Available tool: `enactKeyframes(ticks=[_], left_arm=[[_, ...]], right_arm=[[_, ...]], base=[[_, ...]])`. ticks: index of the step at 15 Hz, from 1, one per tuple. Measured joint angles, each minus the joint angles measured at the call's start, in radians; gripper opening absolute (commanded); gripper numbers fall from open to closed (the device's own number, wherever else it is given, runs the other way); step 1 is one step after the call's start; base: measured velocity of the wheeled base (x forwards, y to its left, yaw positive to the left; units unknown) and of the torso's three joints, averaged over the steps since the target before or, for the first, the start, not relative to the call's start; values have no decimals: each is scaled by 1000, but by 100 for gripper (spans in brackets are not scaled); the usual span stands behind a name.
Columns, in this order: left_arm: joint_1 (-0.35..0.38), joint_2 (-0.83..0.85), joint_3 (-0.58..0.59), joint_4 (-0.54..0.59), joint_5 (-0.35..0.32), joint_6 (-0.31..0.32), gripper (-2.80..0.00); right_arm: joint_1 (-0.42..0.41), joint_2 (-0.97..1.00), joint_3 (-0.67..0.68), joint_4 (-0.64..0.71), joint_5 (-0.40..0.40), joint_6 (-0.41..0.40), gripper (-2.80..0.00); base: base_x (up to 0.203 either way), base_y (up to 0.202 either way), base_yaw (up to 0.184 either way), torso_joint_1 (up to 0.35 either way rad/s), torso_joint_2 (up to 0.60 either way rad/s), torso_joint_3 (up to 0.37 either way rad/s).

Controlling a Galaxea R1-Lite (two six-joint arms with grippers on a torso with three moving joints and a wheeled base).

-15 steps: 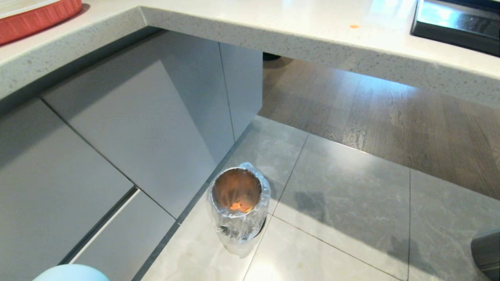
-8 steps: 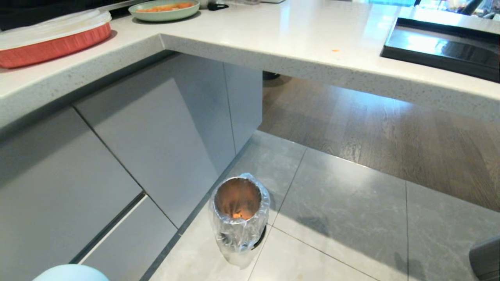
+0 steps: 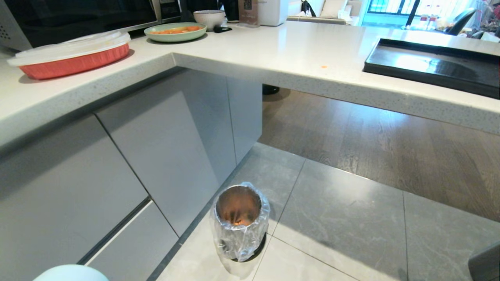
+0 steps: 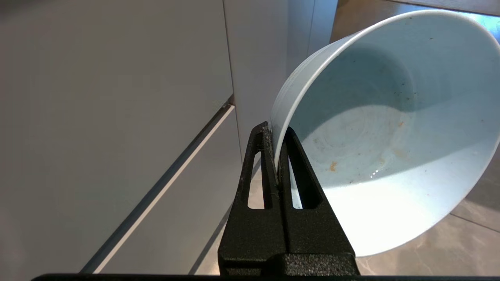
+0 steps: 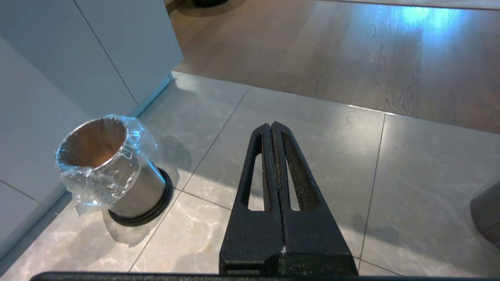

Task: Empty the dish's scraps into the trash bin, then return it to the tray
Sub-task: Put the bowl back to the table

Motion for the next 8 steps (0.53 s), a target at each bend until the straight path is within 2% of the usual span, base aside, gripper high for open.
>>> enactKeyframes(ticks=[4, 8], left_arm=[[0, 0, 0, 0, 0, 0, -280], [0, 0, 0, 0, 0, 5, -280]], right_arm=[[0, 0, 0, 1, 0, 0, -280], [0, 0, 0, 1, 0, 0, -280]], base=[[0, 0, 0, 0, 0, 0], [0, 0, 0, 4, 1, 71]])
